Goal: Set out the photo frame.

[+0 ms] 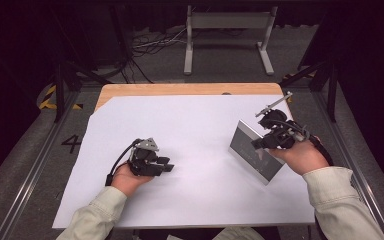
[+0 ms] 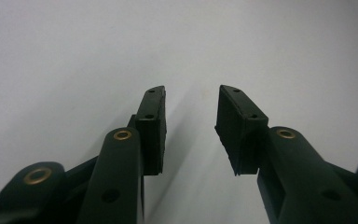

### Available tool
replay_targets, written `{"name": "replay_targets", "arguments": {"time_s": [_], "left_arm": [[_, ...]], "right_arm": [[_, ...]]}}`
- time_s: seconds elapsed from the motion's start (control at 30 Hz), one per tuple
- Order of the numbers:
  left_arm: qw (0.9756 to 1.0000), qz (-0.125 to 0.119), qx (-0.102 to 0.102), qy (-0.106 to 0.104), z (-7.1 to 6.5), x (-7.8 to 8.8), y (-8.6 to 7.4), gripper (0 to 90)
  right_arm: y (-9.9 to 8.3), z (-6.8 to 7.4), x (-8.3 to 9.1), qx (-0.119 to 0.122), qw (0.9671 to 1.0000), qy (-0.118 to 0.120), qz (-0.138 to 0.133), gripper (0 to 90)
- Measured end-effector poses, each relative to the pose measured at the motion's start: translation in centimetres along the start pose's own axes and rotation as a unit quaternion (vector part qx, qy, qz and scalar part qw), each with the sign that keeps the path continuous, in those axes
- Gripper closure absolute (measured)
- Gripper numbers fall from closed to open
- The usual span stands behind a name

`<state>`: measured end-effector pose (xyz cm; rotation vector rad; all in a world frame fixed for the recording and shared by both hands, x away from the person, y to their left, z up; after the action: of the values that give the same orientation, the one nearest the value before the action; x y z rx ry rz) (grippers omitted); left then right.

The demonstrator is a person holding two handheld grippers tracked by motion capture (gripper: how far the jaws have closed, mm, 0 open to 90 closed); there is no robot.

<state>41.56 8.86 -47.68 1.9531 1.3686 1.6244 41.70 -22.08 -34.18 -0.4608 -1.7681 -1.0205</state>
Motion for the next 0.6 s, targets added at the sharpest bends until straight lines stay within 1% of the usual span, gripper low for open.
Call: {"name": "replay_targets", "arguments": {"time_s": [0.07, 0.13, 0.23, 0.27, 0.33, 0.4, 0.47, 0.5, 0.57, 0.6], "left_arm": [[1.0, -0.001, 0.001, 0.003, 0.1, 0.4, -0.3, 63.0], [1.0, -0.002, 0.008, 0.005, 0.1, 0.6, -0.6, 62.9], [0.9999, -0.006, 0.012, 0.01, 0.2, 1.1, -1.0, 62.8], [0.9998, -0.009, 0.017, 0.011, 0.2, 1.2, -1.1, 62.7], [0.9996, -0.01, 0.021, 0.014, 0.2, 1.5, -1.4, 62.4], [0.9996, -0.011, 0.021, 0.016, 0.3, 1.8, -1.6, 62.1], [0.9995, -0.014, 0.023, 0.019, 0.3, 2.0, -1.8, 62.1], [0.9995, -0.014, 0.023, 0.019, 0.3, 2.0, -1.8, 62.0], [0.9992, -0.016, 0.03, 0.02, 0.3, 2.2, -2.1, 62.0], [0.9993, -0.015, 0.029, 0.02, 0.3, 2.3, -2.2, 62.0]], "right_arm": [[0.5, 0.2, -0.1, 0.015, 0.9999, 0.003, -0.004, 83.5], [1.1, 0.5, -0.1, 0.027, 0.9996, 0.005, -0.005, 83.5], [1.8, 1.0, -0.2, 0.05, 0.9987, 0.006, -0.008, 83.4], [2.1, 1.2, -0.2, 0.061, 0.9981, 0.008, -0.01, 83.4], [2.6, 1.6, -0.3, 0.075, 0.997, 0.013, -0.013, 83.4], [3.0, 1.8, -0.4, 0.092, 0.9955, 0.016, -0.016, 83.5], [3.4, 2.1, -0.5, 0.103, 0.9944, 0.021, -0.017, 83.5], [3.4, 2.1, -0.5, 0.103, 0.9944, 0.021, -0.017, 83.5], [3.8, 2.4, -0.6, 0.117, 0.9927, 0.025, -0.018, 83.5], [4.0, 2.6, -0.6, 0.123, 0.9918, 0.029, -0.019, 83.4]]}}
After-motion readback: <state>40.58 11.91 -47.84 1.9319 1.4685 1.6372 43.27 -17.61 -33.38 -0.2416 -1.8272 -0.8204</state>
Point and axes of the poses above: each handheld gripper's, and its own axes: x roughly backward along the jaws, y roughly out of its top, z roughly to its left, the point moved 7 cm from there along -x, roughly forward along the jaws, and after that the axes turned 11 degrees about -y, right-handed, at the moved point
